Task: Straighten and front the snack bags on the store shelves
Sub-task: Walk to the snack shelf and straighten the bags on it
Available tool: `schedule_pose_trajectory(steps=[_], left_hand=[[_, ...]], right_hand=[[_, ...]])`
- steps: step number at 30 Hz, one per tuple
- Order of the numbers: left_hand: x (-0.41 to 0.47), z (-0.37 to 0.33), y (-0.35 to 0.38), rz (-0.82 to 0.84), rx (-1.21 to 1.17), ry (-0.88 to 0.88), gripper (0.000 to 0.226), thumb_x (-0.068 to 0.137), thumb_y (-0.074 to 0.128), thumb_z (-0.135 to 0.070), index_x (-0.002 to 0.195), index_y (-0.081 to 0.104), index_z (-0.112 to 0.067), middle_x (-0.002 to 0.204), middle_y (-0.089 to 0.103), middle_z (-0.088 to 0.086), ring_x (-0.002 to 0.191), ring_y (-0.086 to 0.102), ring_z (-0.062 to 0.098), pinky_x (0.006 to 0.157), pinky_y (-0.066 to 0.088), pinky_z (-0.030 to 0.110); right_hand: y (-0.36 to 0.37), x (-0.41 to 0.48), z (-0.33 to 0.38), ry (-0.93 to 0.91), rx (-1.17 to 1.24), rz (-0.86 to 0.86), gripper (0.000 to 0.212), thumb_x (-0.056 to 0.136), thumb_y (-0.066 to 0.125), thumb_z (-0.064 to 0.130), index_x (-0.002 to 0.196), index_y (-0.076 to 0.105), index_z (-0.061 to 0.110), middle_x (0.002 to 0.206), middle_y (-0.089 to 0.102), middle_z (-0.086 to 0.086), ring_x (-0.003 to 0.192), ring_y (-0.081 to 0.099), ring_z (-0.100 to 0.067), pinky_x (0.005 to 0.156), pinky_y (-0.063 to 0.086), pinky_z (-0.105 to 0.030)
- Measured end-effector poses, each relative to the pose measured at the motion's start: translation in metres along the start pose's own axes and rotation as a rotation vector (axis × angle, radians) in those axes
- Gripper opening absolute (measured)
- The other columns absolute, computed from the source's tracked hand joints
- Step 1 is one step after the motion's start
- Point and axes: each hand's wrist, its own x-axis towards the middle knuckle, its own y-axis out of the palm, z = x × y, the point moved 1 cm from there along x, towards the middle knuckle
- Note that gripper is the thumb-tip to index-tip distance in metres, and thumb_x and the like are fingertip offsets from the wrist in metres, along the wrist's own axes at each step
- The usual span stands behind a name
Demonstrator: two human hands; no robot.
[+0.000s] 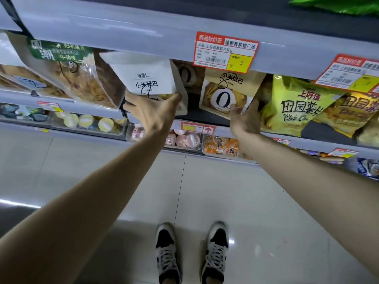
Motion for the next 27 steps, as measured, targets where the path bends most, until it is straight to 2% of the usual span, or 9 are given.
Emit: schedule_pose_trajectory(steps=[3,7,10,14,18,21,24,27], left_hand=[[0.001,0.007,-0.02,-0.03,-0.041,0.027,0.116,0.052,0.092,-0.041,0.145,0.031,-0.008,0.134,0.038,0.01,0.125,0.036,0.025,0.107,0.031,0.023],[0.004,0.001,-0.035,-0.045,-0.085,0.022,0.114,0.057,0.092,-0.042,0.148,0.032,-0.008,0.135,0.042,0.007,0.126,0.035,0.023,0.108,0.035,0.028],[0.004,0.003,-0.042,0.004,-0.058,0.041,0.118,0.057,0.094,-0.041,0.15,0.029,-0.008,0.138,0.04,0.008,0.13,0.034,0.023,0.109,0.033,0.029],[0.0,0.011,-0.048,0.035,-0.032,0.053,0.118,0.061,0.097,-0.035,0.152,0.028,-0.008,0.135,0.037,0.005,0.125,0.029,0.019,0.108,0.026,0.024],[-0.005,0.015,-0.049,0.073,0.005,0.081,0.116,0.062,0.098,-0.034,0.152,0.029,-0.01,0.137,0.039,0.008,0.122,0.03,0.017,0.102,0.025,0.016],[-0.007,0.015,-0.047,0.094,0.034,0.112,0.119,0.061,0.099,-0.036,0.153,0.028,-0.011,0.14,0.038,0.008,0.122,0.033,0.016,0.104,0.029,0.018],[-0.007,0.014,-0.045,0.101,0.035,0.136,0.118,0.062,0.099,-0.035,0.153,0.027,-0.011,0.141,0.037,0.007,0.121,0.033,0.014,0.103,0.031,0.014],[-0.008,0.014,-0.046,0.103,0.024,0.132,0.119,0.062,0.099,-0.036,0.153,0.027,-0.011,0.141,0.038,0.008,0.121,0.034,0.015,0.096,0.031,0.007]], right_hand=[[-0.003,0.007,0.001,0.003,-0.03,-0.004,0.061,0.107,0.053,0.039,0.158,0.026,0.022,0.145,0.053,-0.009,0.125,0.058,-0.035,0.084,0.039,-0.033],[-0.004,0.006,-0.008,-0.069,0.018,-0.006,0.049,0.107,0.05,0.041,0.15,0.031,0.026,0.13,0.055,-0.002,0.113,0.062,-0.029,0.096,0.048,-0.039],[-0.003,-0.001,-0.014,-0.087,0.076,-0.003,0.048,0.107,0.047,0.043,0.149,0.027,0.034,0.143,0.056,-0.003,0.117,0.066,-0.031,0.105,0.051,-0.048],[0.0,-0.01,-0.021,-0.079,0.164,0.018,0.055,0.109,0.048,0.026,0.157,0.021,0.027,0.156,0.047,-0.003,0.131,0.054,-0.025,0.101,0.04,-0.032],[-0.001,-0.015,-0.027,-0.081,0.218,0.019,0.054,0.109,0.05,0.021,0.156,0.024,0.028,0.146,0.056,-0.002,0.128,0.055,-0.022,0.099,0.039,-0.03],[-0.007,-0.014,-0.025,-0.116,0.189,0.062,0.052,0.109,0.05,0.017,0.154,0.025,0.027,0.148,0.052,0.004,0.126,0.055,-0.017,0.1,0.038,-0.028],[-0.012,-0.007,-0.02,-0.132,0.165,0.101,0.051,0.109,0.049,0.016,0.153,0.026,0.027,0.136,0.053,0.009,0.117,0.052,-0.013,0.099,0.036,-0.028],[-0.014,-0.001,-0.017,-0.127,0.184,0.092,0.051,0.108,0.052,0.018,0.151,0.027,0.029,0.141,0.056,0.005,0.118,0.054,-0.014,0.096,0.04,-0.027]])
